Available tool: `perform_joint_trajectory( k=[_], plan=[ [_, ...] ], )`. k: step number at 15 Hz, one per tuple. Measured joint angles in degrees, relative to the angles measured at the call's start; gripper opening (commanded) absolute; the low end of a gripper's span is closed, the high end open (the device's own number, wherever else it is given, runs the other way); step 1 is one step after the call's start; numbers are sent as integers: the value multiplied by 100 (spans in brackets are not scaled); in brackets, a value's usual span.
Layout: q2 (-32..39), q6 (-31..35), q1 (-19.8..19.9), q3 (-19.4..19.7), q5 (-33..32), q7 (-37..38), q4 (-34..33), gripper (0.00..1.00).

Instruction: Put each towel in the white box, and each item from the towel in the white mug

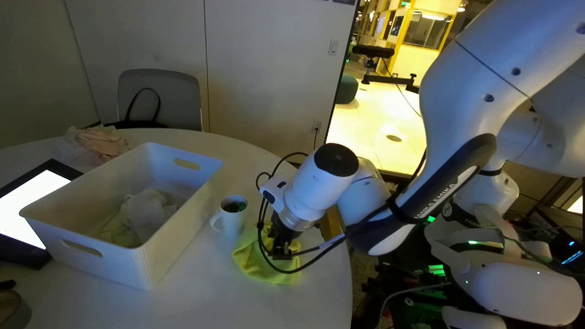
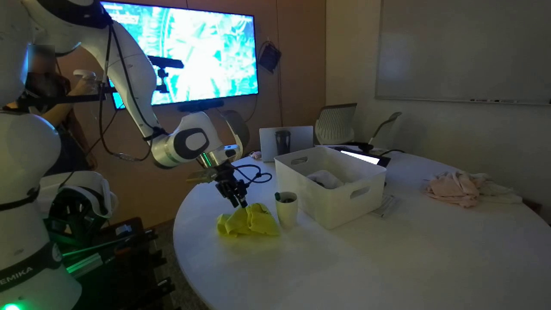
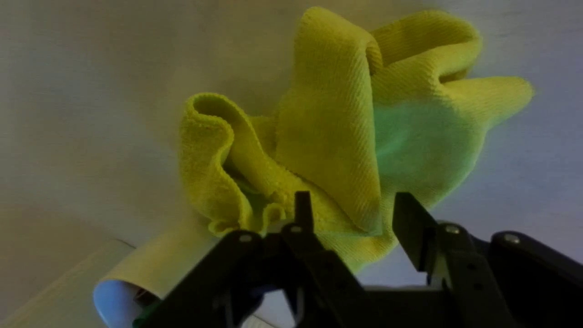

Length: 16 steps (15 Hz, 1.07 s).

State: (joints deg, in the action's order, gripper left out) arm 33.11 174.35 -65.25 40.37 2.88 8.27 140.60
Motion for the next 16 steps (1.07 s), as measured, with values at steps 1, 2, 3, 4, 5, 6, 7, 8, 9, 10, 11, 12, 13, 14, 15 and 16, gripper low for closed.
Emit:
perform_joint_trajectory(
  k=[1, 2, 3, 4, 5, 6, 7, 8, 9, 10, 11, 12, 13, 14, 15, 16],
  plan=[
    [5, -18, 255, -164, -65, -2, -45, 15],
    [12, -53, 496, -319, -133, -2, -87, 12],
    [21, -84, 704, -453, -196, -2, -120, 10],
    [38, -107, 896, -575, -257, -2, -152, 7],
    [62, -141, 1068, -681, -319, -2, -184, 5],
    [90, -178, 1217, -765, -388, 4, -218, 10],
    [125, -192, 1340, -827, -442, 10, -247, 10],
    [157, -200, 1438, -866, -493, 21, -271, 10],
    [185, -204, 1511, -885, -533, 37, -292, 12],
    [208, -205, 1564, -888, -583, 60, -307, 11],
    [228, -205, 1605, -886, -623, 96, -319, 12],
    [259, -204, 1614, -853, -657, 172, -335, 11],
    [294, -204, 1612, -803, -687, 254, -351, 9],
    [327, -204, 1600, -731, -698, 338, -363, 10],
    [358, -204, 1579, -644, -701, 423, -371, 10],
    [389, -204, 1554, -537, -702, 508, -373, 10]
  ],
)
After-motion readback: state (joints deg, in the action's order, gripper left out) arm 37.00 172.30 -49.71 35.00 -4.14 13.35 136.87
